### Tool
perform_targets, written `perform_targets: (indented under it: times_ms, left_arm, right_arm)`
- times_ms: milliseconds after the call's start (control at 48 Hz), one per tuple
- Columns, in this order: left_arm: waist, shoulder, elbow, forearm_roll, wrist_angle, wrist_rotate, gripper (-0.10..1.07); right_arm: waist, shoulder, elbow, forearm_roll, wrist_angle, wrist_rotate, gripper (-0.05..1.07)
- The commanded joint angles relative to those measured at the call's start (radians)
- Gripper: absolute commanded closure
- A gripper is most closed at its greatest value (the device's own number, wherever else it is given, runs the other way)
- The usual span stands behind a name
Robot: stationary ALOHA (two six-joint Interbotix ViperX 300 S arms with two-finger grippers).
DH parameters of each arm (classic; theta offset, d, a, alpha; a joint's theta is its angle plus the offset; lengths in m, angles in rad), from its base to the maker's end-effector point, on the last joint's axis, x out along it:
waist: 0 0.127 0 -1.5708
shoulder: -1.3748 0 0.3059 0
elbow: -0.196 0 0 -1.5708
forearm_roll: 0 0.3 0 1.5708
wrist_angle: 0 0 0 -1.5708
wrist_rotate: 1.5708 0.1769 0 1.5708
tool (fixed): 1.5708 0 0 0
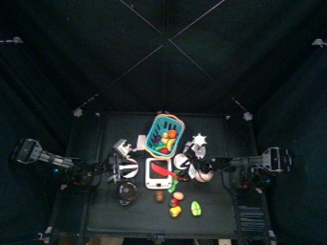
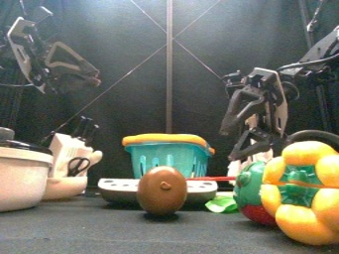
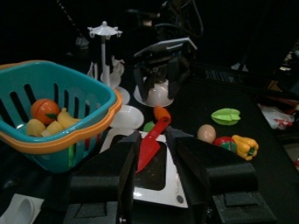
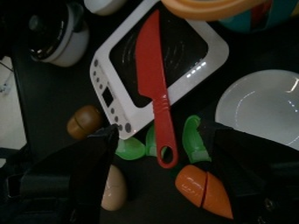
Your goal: Grab knife handle
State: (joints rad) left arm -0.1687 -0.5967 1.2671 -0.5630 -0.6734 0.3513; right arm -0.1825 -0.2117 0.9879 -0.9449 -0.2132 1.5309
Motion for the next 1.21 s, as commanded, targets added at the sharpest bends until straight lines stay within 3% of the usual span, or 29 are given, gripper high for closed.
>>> perform_targets:
  times_ms: [0, 521, 1188]
  left_arm:
    - [0.002, -0.008, 0.002, 0.017, -0.008, -0.002, 0.26]
    - [0.002, -0.08, 0.031, 0.018, 0.0, -0.003, 0.26]
    - [0.002, -0.078, 0.038, 0.012, 0.003, -0.003, 0.26]
  right_arm:
    - [-0.005, 0.006, -0.026, -0.002, -0.017, 0.002, 0.01]
    - [0.011, 0.17, -0.081, -0.006, -0.049, 0.005, 0.01]
    - [0.058, 0.189, -0.092, 0.002, -0.055, 0.006, 0.02]
